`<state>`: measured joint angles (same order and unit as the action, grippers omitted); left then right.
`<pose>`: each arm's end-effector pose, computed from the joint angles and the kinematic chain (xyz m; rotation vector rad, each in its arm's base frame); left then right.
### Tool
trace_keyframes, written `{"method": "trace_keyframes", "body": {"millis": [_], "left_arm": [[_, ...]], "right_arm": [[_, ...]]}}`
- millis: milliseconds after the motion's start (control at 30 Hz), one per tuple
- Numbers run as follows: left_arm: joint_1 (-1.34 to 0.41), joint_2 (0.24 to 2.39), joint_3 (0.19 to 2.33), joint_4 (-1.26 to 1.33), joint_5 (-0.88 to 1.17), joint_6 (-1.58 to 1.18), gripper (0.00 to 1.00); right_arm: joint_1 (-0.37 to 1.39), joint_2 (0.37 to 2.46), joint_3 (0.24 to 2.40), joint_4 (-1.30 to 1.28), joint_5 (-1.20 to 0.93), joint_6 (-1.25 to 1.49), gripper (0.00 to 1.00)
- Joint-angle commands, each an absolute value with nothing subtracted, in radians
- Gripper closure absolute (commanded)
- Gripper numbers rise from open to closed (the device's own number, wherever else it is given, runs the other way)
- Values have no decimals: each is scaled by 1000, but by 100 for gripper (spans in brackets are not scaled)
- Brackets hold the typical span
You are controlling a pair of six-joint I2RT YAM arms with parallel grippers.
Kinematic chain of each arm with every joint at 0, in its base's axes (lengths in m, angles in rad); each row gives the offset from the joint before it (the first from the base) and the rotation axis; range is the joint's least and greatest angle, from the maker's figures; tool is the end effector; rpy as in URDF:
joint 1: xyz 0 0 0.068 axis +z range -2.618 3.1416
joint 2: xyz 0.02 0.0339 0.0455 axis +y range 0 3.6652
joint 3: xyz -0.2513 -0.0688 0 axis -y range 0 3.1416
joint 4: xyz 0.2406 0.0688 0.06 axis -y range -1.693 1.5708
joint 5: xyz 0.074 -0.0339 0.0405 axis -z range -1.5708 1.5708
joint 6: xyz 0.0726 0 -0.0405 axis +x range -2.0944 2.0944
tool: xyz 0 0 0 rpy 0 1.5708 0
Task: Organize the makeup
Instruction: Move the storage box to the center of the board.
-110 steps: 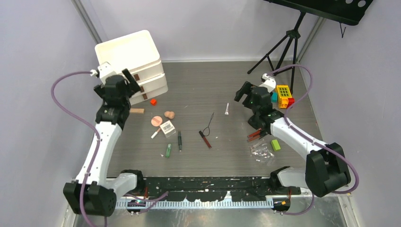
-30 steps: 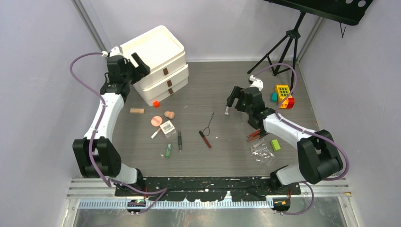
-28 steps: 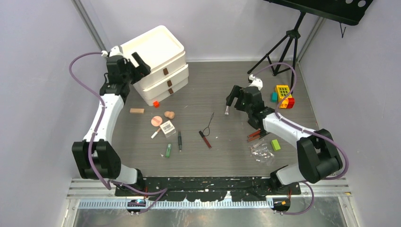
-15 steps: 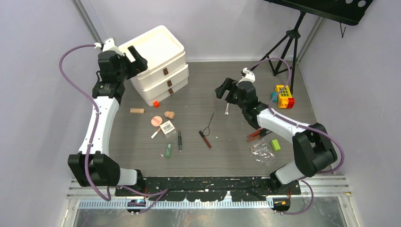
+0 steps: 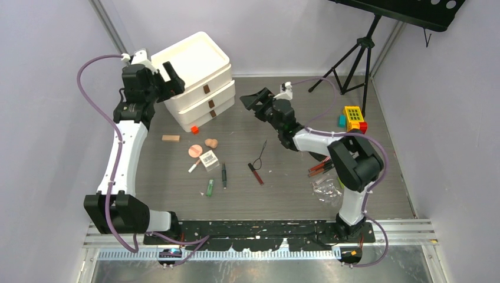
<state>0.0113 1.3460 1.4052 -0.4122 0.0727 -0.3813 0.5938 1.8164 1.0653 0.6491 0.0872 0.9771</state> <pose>0.3380 -0.0015 0.3820 -0.3293 1.9076 -0.3174 0.3711 0.2429 0.2220 0.4116 1.7499 1.0914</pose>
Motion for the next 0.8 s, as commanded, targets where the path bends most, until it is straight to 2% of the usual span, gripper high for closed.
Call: {"method": "trace_keyframes", "body": {"millis": [0, 100, 367, 500, 667, 767], "left_arm": [[9, 1340, 1474, -452, 98, -326, 3], [9, 1350, 1501, -494, 86, -296, 2], [9, 1361, 1508, -514, 105, -288, 1], [9, 1367, 1517, -519, 108, -283, 1], [9, 1379, 1526, -522, 118, -283, 1], [8, 1383, 1514, -509, 135, -290, 1]], "right_arm": [[647, 1892, 1158, 848, 90, 1067, 20], [648, 1870, 1157, 813, 71, 1045, 21], [623, 1622, 1147, 335, 106, 714, 17], [567, 1544, 1131, 199, 80, 634, 16], [511, 1517, 1104, 161, -36, 631, 16], [511, 1530, 1027, 325, -56, 725, 16]]}}
